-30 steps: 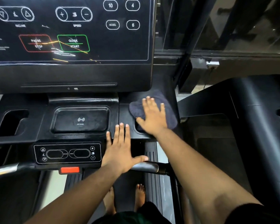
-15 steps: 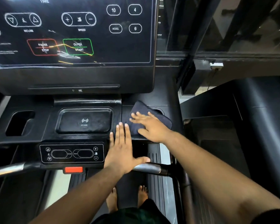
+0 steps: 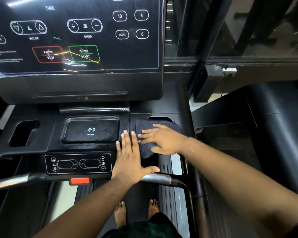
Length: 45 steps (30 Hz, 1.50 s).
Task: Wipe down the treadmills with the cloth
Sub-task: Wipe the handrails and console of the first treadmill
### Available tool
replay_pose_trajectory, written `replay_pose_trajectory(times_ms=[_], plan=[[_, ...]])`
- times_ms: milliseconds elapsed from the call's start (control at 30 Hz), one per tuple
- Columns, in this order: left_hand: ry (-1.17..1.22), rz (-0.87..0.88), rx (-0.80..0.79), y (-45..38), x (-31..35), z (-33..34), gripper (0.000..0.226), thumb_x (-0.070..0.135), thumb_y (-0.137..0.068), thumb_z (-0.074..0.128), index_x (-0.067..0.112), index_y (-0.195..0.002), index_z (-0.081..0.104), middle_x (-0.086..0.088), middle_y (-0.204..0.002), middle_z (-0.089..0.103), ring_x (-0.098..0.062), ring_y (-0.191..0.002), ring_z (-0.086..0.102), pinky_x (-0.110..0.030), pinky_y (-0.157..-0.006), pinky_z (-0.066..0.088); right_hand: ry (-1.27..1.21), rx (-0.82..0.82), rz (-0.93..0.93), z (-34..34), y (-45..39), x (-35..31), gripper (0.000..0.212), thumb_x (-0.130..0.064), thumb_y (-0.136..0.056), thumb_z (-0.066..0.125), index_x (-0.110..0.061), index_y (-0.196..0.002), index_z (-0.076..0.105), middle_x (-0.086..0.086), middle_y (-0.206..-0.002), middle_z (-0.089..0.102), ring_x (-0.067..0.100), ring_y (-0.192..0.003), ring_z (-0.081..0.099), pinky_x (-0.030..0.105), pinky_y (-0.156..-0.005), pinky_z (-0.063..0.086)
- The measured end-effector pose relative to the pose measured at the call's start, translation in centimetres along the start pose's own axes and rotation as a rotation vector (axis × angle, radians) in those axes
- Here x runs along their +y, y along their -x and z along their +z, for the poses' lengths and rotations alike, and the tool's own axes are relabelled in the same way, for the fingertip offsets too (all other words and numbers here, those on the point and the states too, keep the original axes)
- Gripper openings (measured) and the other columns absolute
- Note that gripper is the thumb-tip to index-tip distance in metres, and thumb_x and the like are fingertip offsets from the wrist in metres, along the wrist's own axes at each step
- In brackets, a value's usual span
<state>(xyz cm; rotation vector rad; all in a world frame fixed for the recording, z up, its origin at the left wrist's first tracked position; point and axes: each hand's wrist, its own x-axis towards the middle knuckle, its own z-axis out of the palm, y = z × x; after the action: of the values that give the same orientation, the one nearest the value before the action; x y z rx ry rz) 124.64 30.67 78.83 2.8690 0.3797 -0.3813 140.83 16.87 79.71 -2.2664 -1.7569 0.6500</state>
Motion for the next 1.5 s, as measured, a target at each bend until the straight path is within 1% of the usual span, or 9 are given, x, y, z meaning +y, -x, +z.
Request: replay_pose_trajectory(times_ms=[133,267,567,800,933,1100,1300,1400,1500], plan=[[-0.026,0.011,-0.042,-0.4,0.0,-0.1,0.149,0.105,-0.06,0.032,0.008,-0.144,-0.044,-0.021,-0.161,-0.033,-0.032,-0.151,-0.031,-0.056,-0.125,-0.007,-0.019,0.184,0.36,-3.8,1.2,3.2,0.062,-0.049,-0.084,0.037,-0.023,-0.135,0.062,0.002,-0.145,0.06,0.028,-0.132,0.056,0.044,-0.107,0.046],[-0.089,0.017,-0.079,-0.6,-0.1,0.2,0.142,0.105,-0.062,0.021,0.009,-0.153,-0.031,-0.019,-0.164,-0.029,-0.031,-0.151,-0.03,-0.06,-0.124,-0.006,0.013,0.083,0.576,-0.5,2.0,2.2,0.075,-0.055,-0.098,0.045,-0.024,-0.162,0.024,0.0,-0.173,0.002,0.019,-0.159,0.005,0.054,-0.127,0.007],[-0.109,0.022,-0.086,-0.6,-0.2,0.4,0.139,0.104,-0.065,0.021,0.009,-0.153,-0.031,-0.02,-0.162,-0.032,-0.032,-0.15,-0.033,-0.061,-0.123,-0.008,0.032,0.336,0.693,4.1,6.3,-2.6,0.092,-0.075,-0.077,0.039,-0.018,-0.147,0.05,0.002,-0.153,0.052,0.021,-0.143,0.045,0.044,-0.118,0.035],[-0.097,0.024,-0.067,-0.7,-0.1,0.3,0.137,0.104,-0.065,0.02,0.013,-0.153,-0.032,-0.021,-0.162,-0.03,-0.032,-0.15,-0.031,-0.061,-0.123,-0.008,-0.06,0.33,0.827,2.8,1.8,0.4,0.088,-0.065,-0.088,0.047,-0.026,-0.162,0.022,0.002,-0.173,0.004,0.022,-0.159,0.001,0.057,-0.124,-0.002],[-0.079,0.028,-0.069,-0.6,-0.1,0.2,0.139,0.104,-0.063,0.021,0.012,-0.155,-0.028,-0.019,-0.164,-0.027,-0.032,-0.152,-0.028,-0.06,-0.123,-0.01,-0.182,0.38,0.653,4.3,3.5,-1.5,0.081,-0.062,-0.079,0.032,-0.016,-0.142,0.057,0.005,-0.151,0.054,0.024,-0.147,0.039,0.047,-0.123,0.02],[0.006,0.144,-0.049,0.2,-0.4,-0.2,0.131,0.102,-0.066,0.015,0.015,-0.16,-0.015,-0.004,-0.166,-0.023,-0.019,-0.154,-0.022,-0.055,-0.124,-0.012,-0.443,0.623,0.651,4.8,7.2,-4.6,0.054,-0.055,-0.084,0.044,-0.013,-0.099,0.075,0.01,-0.099,0.076,0.031,-0.094,0.07,0.042,-0.08,0.053],[0.567,0.36,-0.142,3.4,0.1,-3.0,0.1,0.073,-0.082,0.063,0.026,-0.161,0.025,0.009,-0.162,0.031,-0.011,-0.151,0.02,-0.041,-0.127,0.017,-0.827,0.98,0.829,5.0,6.9,-11.5,0.052,-0.069,-0.084,0.06,-0.022,-0.108,0.065,-0.002,-0.104,0.071,0.013,-0.1,0.067,0.037,-0.088,0.054],[0.721,0.343,-0.143,5.8,0.1,-3.3,0.073,0.073,-0.072,0.067,0.033,-0.132,0.059,0.014,-0.123,0.069,-0.009,-0.116,0.064,-0.037,-0.1,0.051,-0.867,1.029,0.889,5.7,7.0,-14.7,0.064,-0.07,-0.087,0.061,-0.012,-0.115,0.056,0.003,-0.108,0.063,0.012,-0.1,0.065,0.03,-0.085,0.054],[0.793,0.337,-0.126,8.0,-1.1,-3.7,0.039,0.058,-0.076,0.072,0.025,-0.096,0.068,0.005,-0.088,0.073,-0.012,-0.083,0.067,-0.038,-0.081,0.053,-0.899,1.079,0.93,6.2,8.1,-18.0,0.057,-0.058,-0.094,0.061,-0.01,-0.119,0.044,0.002,-0.117,0.056,0.007,-0.103,0.06,0.015,-0.081,0.049]])
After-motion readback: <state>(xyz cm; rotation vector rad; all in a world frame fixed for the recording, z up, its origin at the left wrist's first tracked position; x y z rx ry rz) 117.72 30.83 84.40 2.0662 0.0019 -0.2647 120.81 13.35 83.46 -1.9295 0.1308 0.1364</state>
